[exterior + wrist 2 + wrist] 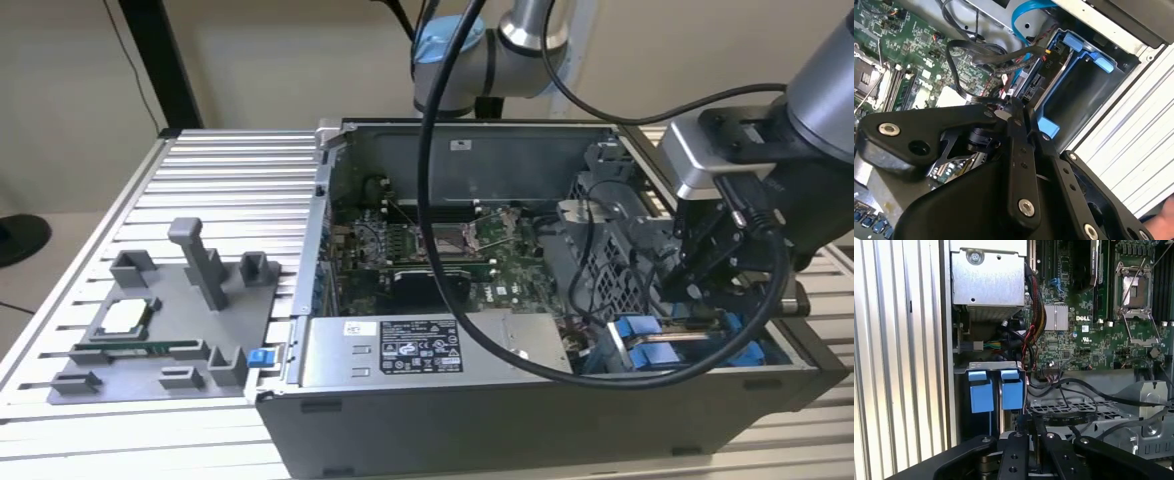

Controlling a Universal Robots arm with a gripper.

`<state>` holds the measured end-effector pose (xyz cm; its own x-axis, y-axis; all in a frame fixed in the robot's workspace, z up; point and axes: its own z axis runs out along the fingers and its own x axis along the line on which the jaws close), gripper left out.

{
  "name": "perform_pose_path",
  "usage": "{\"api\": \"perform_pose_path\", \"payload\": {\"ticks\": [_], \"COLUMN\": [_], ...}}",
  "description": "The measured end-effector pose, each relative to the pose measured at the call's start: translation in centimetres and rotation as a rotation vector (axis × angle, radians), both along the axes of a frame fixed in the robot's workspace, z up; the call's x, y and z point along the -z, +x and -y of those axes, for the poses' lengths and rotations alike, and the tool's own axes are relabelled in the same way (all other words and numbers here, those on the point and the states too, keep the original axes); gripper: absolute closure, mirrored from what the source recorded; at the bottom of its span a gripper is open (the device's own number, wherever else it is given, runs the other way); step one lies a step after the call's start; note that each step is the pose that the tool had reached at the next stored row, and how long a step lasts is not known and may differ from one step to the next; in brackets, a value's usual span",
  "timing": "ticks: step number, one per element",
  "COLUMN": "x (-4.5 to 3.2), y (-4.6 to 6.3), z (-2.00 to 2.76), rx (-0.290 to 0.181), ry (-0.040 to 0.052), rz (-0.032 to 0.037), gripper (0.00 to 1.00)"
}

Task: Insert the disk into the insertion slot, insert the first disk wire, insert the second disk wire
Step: 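Insert the second disk wire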

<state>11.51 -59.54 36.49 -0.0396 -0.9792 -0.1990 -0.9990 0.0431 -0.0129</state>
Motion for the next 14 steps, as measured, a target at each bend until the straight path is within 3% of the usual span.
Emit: {"api": "perform_pose_path", "payload": {"ticks": [14], "x": [0.17], "y": [0.00], "z": [0.02], "rx": [0.000], "ry": [-0.0011], "rz": [0.0000], "gripper": [1.00]}}
